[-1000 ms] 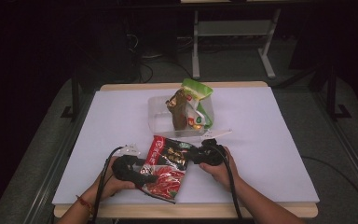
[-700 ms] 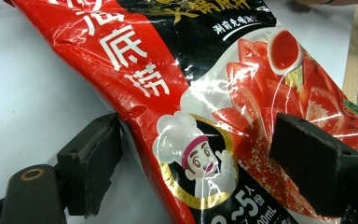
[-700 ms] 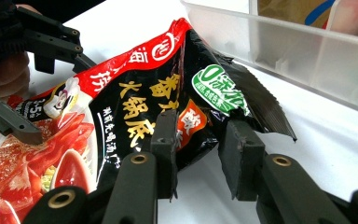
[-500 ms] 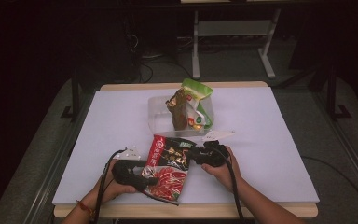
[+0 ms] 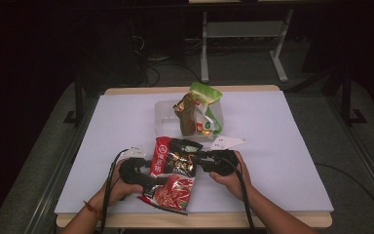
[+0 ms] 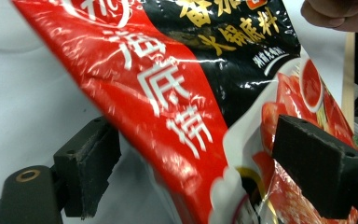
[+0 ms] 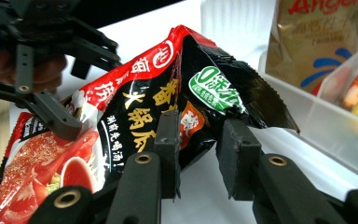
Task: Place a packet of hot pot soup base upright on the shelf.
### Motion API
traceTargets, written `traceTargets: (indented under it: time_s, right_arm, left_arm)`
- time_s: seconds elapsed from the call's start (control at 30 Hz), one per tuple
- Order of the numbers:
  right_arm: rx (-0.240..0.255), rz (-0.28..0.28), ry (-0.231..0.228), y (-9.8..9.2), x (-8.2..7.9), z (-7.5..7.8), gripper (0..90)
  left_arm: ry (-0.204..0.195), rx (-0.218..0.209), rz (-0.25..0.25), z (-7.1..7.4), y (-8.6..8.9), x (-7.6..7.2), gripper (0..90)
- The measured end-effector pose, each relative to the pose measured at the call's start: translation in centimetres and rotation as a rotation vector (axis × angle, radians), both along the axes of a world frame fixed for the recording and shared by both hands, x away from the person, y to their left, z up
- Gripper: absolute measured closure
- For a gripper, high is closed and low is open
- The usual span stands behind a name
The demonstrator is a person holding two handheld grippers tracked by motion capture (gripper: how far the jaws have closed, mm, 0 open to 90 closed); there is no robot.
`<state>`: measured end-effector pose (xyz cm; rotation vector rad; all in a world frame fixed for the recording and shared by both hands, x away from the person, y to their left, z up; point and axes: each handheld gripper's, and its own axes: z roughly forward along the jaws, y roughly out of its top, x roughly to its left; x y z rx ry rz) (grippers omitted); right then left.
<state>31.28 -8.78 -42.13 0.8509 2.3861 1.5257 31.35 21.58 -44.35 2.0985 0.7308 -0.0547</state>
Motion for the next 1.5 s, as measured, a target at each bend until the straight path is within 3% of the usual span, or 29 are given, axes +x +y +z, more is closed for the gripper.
traceTargets:
  time_s: [0.27, 0.47, 0.63, 0.8, 1.0, 1.27, 1.5]
  right_arm:
    - [0.0, 0.033, -0.062, 0.2, -0.4, 0.9, 70.7]
    - [0.011, 0.041, -0.092, 0.2, -0.6, 1.5, 71.8]
    - [0.028, 0.046, -0.129, -0.2, -0.9, 2.4, 74.6]
    - [0.052, 0.045, -0.136, -0.6, -0.9, 3.1, 76.9]
    - [0.064, 0.031, -0.145, -1.1, -0.9, 3.7, 77.3]
    - [0.091, 0.023, -0.153, -1.7, -0.8, 4.0, 78.6]
    - [0.098, 0.03, -0.184, -1.8, -1.1, 4.5, 79.3]
  left_arm:
    - [0.032, 0.002, -0.068, 0.4, -0.8, 0.8, 15.2]
    - [0.047, -0.046, -0.067, 0.9, -0.1, 1.3, 29.0]
    - [0.019, -0.066, -0.068, 1.8, 0.2, 1.3, 42.0]
    - [-0.026, -0.086, -0.056, 2.6, 0.5, 0.9, 53.7]
    - [-0.074, -0.093, -0.039, 3.4, 0.1, 0.6, 61.7]
    - [-0.136, -0.051, -0.017, 3.8, -0.8, 0.3, 58.7]
    - [-0.131, -0.069, -0.004, 4.0, -1.0, 0.3, 60.0]
